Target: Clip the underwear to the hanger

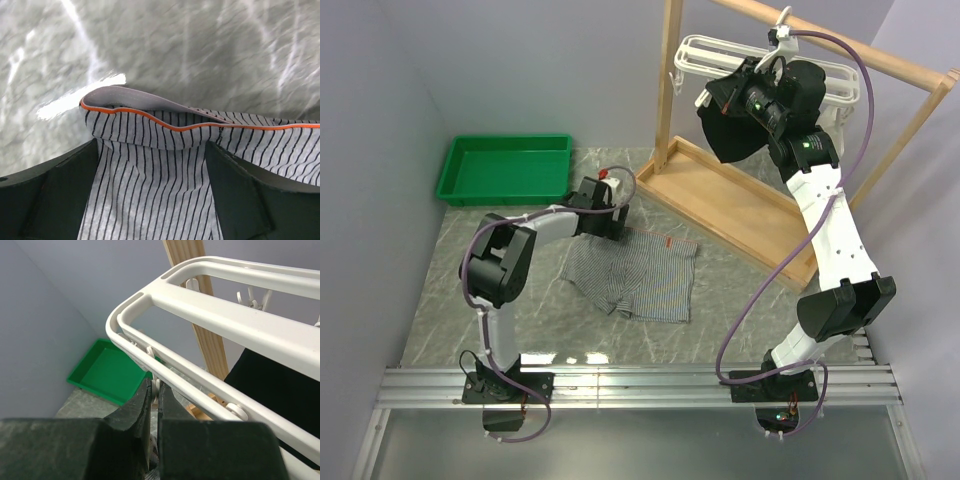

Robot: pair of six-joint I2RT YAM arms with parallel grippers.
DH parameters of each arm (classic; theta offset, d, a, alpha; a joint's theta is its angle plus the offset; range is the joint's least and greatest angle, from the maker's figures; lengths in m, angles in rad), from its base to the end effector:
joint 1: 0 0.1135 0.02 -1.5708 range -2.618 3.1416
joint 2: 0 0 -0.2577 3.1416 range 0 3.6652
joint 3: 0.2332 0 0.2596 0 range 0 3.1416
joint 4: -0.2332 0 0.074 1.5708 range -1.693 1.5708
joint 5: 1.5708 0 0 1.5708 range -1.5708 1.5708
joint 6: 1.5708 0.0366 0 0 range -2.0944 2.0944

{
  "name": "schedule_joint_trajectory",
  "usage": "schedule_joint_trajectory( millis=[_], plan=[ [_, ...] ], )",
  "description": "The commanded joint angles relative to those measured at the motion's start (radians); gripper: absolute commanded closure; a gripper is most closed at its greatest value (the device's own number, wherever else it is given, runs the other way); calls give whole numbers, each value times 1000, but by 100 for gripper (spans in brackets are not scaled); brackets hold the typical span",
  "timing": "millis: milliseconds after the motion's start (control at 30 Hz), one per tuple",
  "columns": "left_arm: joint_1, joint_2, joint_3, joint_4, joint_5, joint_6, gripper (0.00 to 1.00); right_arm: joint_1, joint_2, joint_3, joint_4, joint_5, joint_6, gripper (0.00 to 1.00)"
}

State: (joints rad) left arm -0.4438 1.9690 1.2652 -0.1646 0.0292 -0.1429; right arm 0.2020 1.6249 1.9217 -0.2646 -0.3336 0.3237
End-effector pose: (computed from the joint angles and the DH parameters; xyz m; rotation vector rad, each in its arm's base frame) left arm 0.3813 -0.1825 0.1489 0.3819 2.4314 -0.2952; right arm 0.3566 0.0853 0.5056 -0.1754 1.5694 0.6705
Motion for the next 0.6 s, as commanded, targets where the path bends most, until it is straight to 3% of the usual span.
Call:
schedule_joint_trajectory(
  millis=[0,100,333,467,567],
  plan=[
    [-39,59,6,-9,8,-17,9,-10,-13,-4,5,-2,-5,100],
    [-49,94,19,-30,-2,-37,20,-12,-17,-10,8,-1,-6,100],
    [-85,146,48,-32,-11,-9,62,-13,-25,-36,11,-8,-5,100],
    [-110,166,75,-20,1,25,76,-13,-26,-49,14,-10,6,100],
    [-127,163,94,7,9,46,94,-12,-28,-55,19,-13,9,100]
  ],
)
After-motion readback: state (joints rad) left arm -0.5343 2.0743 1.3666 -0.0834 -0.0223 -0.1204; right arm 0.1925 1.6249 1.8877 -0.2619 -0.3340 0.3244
